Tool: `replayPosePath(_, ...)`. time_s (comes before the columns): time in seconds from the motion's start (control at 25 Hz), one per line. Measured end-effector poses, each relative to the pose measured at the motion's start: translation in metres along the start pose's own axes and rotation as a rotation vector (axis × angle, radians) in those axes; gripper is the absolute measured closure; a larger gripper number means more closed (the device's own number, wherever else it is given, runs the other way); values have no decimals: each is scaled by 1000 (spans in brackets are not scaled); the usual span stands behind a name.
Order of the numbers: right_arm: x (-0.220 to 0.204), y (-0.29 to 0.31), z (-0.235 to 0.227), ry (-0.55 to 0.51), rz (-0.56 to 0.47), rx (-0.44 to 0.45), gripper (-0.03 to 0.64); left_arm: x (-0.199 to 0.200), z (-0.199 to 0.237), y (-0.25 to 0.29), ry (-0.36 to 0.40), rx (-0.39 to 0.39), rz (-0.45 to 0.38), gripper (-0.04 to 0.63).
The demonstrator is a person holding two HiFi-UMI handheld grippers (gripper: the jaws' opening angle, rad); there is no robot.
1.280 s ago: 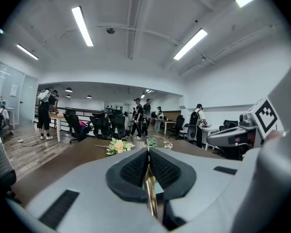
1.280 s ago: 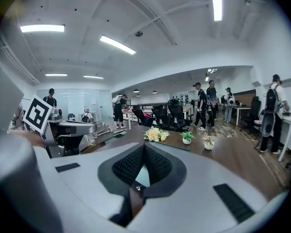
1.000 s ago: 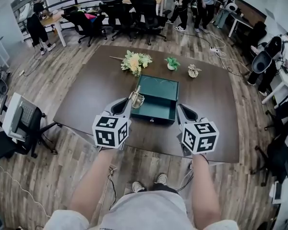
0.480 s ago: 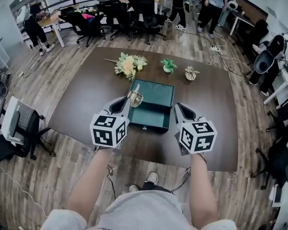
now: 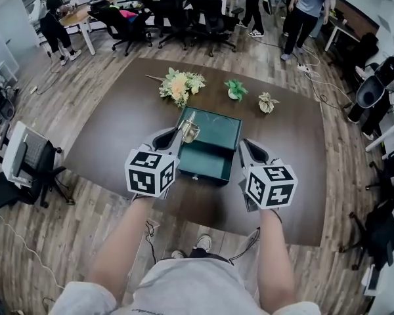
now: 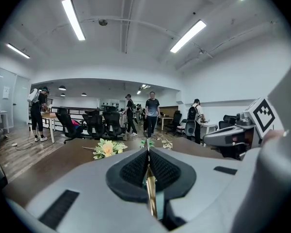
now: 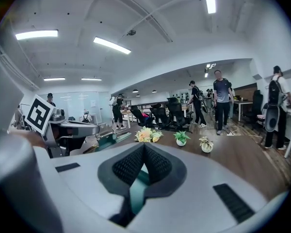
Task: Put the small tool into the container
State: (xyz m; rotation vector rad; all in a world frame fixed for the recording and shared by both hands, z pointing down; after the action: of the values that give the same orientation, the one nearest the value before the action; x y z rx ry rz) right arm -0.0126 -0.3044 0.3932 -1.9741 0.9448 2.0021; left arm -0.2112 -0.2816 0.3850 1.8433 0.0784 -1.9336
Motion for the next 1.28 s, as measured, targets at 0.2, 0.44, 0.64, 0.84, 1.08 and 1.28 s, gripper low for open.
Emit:
replayPosePath(0.2,-2,3,-5,-2,0,13,614,-3,-5,6,11,-19,12,586)
replayPosePath(0.44,0,2,-8,-12,-2,22,614,-3,-9,11,25,-48,22,586)
replayPosePath(0.64,-2,3,-11,-10,6,6,614,-9,-12,21,50,-114,54,586)
replayPosePath(0.84,-2,8,-8,-11,12,-26,614,-15,-10,30,79,-217,74,586)
replayPosePath(1.08,-9,11,3,-1,28,-87,614,-27,-5,37,105,-355,101,586)
replayPosePath(1.28,-12,9,10,19,30,-143,614,-33,-8,40,133,-478,113,586)
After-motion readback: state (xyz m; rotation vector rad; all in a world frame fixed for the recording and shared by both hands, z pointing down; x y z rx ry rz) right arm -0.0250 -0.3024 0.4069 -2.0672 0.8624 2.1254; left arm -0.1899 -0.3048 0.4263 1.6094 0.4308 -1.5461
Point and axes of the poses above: the fingertips, and each gripper's own axes: y forward along the fingers, z to its left, x out of its top, the point moved 3 cm from there along -y, backward along the fingers, and after that the axes turned 5 degrees about -x, right-handed, at the moved point
